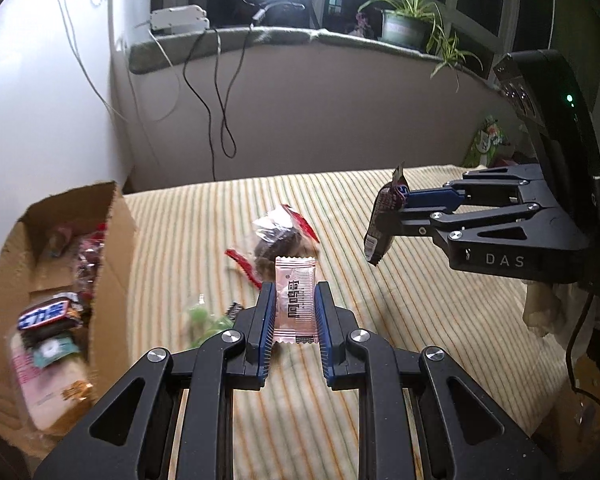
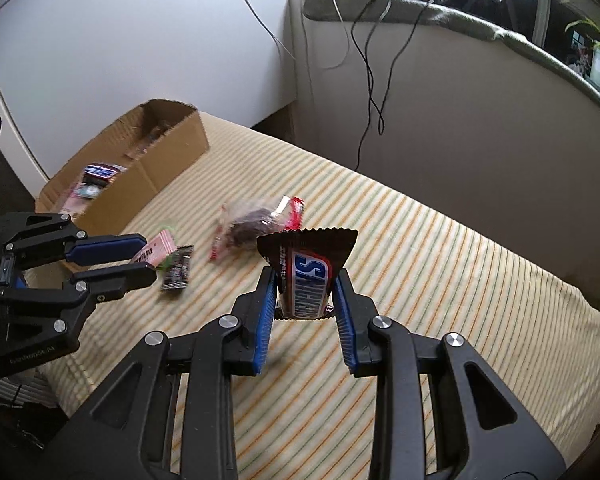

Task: Organize snacks
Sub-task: 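Grasp the pink candy with the left gripper while the right grasps the Snickers bar, then carry both snacks over the box and open both grippers to release them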

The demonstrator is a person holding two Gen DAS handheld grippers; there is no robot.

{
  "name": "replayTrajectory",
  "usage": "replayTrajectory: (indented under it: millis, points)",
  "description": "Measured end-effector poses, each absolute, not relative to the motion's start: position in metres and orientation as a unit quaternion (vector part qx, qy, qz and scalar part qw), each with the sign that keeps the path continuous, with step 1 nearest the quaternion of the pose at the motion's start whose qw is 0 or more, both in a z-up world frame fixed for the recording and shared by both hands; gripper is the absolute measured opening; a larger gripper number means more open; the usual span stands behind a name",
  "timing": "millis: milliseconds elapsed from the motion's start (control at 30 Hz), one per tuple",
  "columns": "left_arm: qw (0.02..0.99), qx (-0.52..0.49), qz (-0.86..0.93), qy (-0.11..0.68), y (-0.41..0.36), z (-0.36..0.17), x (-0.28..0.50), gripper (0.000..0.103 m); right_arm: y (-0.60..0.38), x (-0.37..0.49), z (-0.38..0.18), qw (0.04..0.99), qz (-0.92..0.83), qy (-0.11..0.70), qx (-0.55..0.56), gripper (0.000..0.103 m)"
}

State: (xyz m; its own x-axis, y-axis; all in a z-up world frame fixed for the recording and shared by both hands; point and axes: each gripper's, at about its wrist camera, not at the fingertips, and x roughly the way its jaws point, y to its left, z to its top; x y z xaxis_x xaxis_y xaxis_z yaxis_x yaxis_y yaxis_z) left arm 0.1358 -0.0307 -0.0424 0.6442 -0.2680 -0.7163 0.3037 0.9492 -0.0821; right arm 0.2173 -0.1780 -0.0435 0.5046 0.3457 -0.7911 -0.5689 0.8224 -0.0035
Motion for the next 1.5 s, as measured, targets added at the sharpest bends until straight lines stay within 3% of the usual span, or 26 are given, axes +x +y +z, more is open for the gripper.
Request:
replayTrajectory:
  millis: [700, 1500]
  points:
    - [0.930, -0.009, -0.099, 0.354, 0.041, -0.013, 0.104, 0.018, -0.093, 0.189, -0.013, 0.850, 0.327, 0.383, -0.155, 0.029]
    - [0.934, -0.047, -0.010, 0.353, 0.142, -0.017, 0.094, 0.018, 0.021, 0.187, -0.021, 0.815, 0.400, 0.376, -0.182, 0.029]
